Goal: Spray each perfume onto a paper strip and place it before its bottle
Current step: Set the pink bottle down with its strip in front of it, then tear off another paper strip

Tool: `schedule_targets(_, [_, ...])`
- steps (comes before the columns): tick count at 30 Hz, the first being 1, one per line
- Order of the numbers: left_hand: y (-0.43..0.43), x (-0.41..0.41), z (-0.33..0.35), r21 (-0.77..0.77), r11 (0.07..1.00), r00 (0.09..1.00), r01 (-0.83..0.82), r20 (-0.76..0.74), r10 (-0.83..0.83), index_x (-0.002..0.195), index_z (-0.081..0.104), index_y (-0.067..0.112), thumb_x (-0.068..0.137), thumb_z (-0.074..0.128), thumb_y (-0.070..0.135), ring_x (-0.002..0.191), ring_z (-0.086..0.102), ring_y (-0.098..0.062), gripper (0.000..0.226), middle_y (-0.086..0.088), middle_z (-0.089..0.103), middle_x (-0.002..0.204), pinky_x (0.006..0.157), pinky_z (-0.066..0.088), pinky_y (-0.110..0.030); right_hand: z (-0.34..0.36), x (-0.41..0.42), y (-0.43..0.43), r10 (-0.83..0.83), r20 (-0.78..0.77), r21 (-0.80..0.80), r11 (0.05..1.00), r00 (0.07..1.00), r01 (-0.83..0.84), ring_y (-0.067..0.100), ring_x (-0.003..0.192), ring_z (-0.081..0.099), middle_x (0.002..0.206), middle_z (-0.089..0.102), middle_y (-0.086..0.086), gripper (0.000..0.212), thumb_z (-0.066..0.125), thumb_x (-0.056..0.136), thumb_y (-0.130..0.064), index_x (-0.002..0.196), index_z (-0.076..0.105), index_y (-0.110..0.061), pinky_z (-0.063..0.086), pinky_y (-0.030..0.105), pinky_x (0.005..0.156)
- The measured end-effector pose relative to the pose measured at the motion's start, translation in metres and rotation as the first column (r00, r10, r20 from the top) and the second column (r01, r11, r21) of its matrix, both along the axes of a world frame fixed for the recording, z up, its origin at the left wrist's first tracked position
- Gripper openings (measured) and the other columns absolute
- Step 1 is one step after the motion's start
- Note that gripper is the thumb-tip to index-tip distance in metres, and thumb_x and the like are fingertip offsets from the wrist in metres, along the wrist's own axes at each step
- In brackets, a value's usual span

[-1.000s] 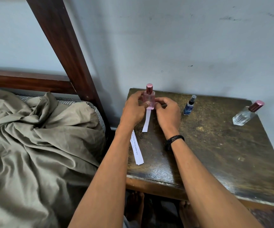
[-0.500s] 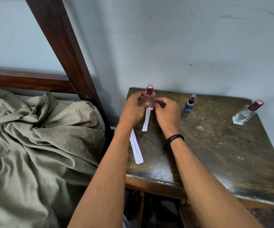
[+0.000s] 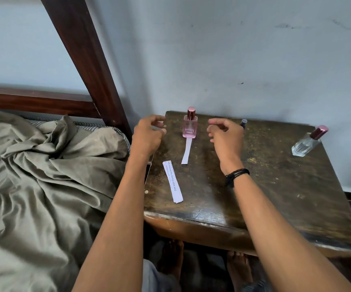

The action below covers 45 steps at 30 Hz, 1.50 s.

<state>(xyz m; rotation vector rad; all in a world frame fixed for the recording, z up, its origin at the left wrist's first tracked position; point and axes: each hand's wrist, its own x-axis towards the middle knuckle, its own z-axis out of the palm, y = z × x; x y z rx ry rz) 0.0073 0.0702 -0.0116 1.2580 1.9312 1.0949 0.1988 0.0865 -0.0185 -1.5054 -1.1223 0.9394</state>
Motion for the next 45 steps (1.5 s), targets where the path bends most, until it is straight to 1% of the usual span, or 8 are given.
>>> schedule_targets(4, [-0.027,0.0,0.002,0.005,1.0,1.0,-0.008,-0.03,0.008,0.092,0.074,0.03,0.085,0.072,0.012,0.082,0.068,-0.017,0.019,0.011,0.07,0.083,0.089,0.057,-0.043,0.021,0.012,-0.042,0.284,0.111,-0.089,0.957,0.952,-0.275,0.007,0.078,0.068,0.091,0.074,-0.006,0.015,0.07,0.092,-0.011,0.097,0.076,-0.025,0.059,0.031,0.08])
schedule_targets(10, [-0.072,0.007,-0.005,-0.039,0.999,0.999,-0.023,-0.028,0.022,0.079,0.075,0.034,0.088,0.068,0.02,0.071,0.062,-0.019,0.017,0.013,0.065,0.066,0.083,0.059,-0.046,0.013,0.014,-0.099,0.634,0.378,-0.26,0.772,0.675,-0.58,-0.002,0.084,0.063,0.09,0.071,-0.016,0.018,0.081,0.085,-0.03,0.102,0.077,-0.031,0.049,0.023,0.077])
schedule_targets(16, [-0.085,0.003,0.008,-0.072,0.996,0.996,0.043,-0.07,-0.048,0.095,0.074,0.029,0.089,0.069,0.016,0.075,0.062,-0.011,0.015,0.011,0.068,0.08,0.082,0.055,-0.034,0.004,0.013,-0.109,0.747,0.437,-0.334,0.653,0.502,-0.68,0.004,0.075,0.057,0.094,0.059,-0.014,0.043,0.087,0.078,-0.03,0.117,0.072,-0.034,0.051,0.027,0.077])
schedule_targets(20, [-0.074,-0.005,0.015,-0.209,0.944,0.944,0.254,-0.16,-0.29,0.112,0.07,0.028,0.083,0.077,0.01,0.085,0.06,-0.015,0.035,0.004,0.063,0.102,0.097,0.051,-0.044,0.001,0.011,-0.105,0.734,0.459,-0.304,0.659,0.501,-0.687,0.006,0.076,0.057,0.093,0.06,-0.014,0.046,0.087,0.076,-0.038,0.119,0.072,-0.034,0.053,0.033,0.078])
schedule_targets(23, [-0.069,-0.005,0.018,-0.277,0.907,0.91,0.317,-0.18,-0.373,0.118,0.069,0.027,0.082,0.078,0.006,0.09,0.06,-0.016,0.042,0.004,0.059,0.109,0.098,0.052,-0.044,-0.003,0.007,-0.103,0.706,0.496,-0.284,0.681,0.505,-0.674,0.007,0.076,0.057,0.09,0.059,-0.013,0.044,0.085,0.077,-0.043,0.119,0.072,-0.035,0.053,0.036,0.076])
schedule_targets(28, [-0.069,-0.006,0.016,-0.365,0.865,0.891,0.344,-0.163,-0.423,0.122,0.07,0.019,0.084,0.076,0.003,0.09,0.056,-0.01,0.041,0.004,0.065,0.114,0.09,0.048,-0.027,-0.007,0.003,-0.101,0.662,0.551,-0.266,0.717,0.508,-0.644,0.007,0.077,0.058,0.086,0.058,-0.014,0.038,0.085,0.078,-0.042,0.113,0.072,-0.038,0.052,0.035,0.074])
schedule_targets(38, [-0.065,-0.003,0.013,-0.42,0.847,0.869,0.326,-0.219,-0.444,0.12,0.071,0.019,0.085,0.076,0.008,0.091,0.057,-0.012,0.037,0.005,0.064,0.108,0.088,0.044,-0.024,-0.014,0.002,-0.101,0.609,0.583,-0.216,0.754,0.538,-0.621,0.009,0.08,0.06,0.086,0.058,-0.015,0.022,0.077,0.087,-0.04,0.109,0.074,-0.04,0.05,0.035,0.07])
schedule_targets(45, [-0.064,-0.002,0.012,-0.448,0.842,0.862,0.3,-0.251,-0.44,0.119,0.071,0.022,0.081,0.08,0.009,0.084,0.056,-0.009,0.042,0.008,0.064,0.108,0.087,0.045,-0.026,-0.014,0.002,-0.095,0.603,0.294,-0.185,0.797,0.742,-0.575,0.001,0.074,0.062,0.085,0.071,-0.016,0.011,0.078,0.089,-0.029,0.1,0.079,-0.031,0.046,0.024,0.072])
